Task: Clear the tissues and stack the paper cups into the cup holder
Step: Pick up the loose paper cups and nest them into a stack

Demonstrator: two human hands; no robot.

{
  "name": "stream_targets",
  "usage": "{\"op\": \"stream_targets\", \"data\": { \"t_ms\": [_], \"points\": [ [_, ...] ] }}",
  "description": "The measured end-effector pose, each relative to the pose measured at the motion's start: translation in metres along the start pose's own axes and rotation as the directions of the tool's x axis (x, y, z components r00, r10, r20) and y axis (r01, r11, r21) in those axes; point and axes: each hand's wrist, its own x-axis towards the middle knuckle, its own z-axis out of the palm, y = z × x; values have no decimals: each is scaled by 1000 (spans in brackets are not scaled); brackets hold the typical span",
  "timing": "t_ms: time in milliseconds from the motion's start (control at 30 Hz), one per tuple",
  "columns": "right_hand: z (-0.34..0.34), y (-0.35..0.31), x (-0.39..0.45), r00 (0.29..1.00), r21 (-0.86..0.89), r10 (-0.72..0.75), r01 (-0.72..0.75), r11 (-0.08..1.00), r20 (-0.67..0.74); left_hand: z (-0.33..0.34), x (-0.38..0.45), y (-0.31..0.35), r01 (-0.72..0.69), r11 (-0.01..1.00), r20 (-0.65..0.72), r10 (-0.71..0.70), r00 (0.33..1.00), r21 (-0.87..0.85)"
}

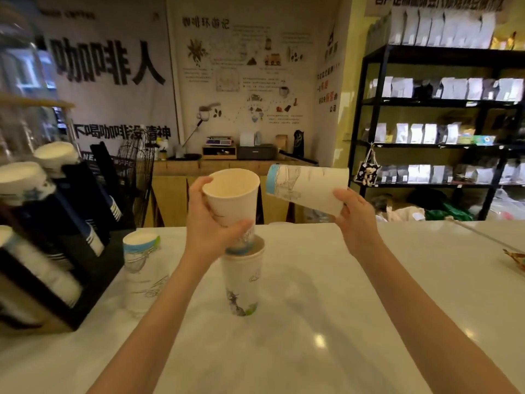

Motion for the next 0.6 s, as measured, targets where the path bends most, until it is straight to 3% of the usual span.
{"op": "stream_targets", "data": {
  "t_ms": [133,233,333,467,600],
  "points": [
    [29,-27,7,990,68,-87,80,994,108,-2,-12,-14,46,998,113,-49,992,29],
    [47,-41,10,975,16,-122,121,992,187,0,-19,-19,113,993,158,-116,981,28],
    [62,-44,12,962,-213,-133,186,959,239,0,-25,-23,168,986,186,-165,969,-2],
    [82,-43,10,941,-559,-81,263,786,329,0,-29,-26,196,981,227,-190,955,-5],
    [100,-35,-2,878,-669,-48,396,628,476,0,-30,-28,223,975,235,-220,947,13]
  ]
}}
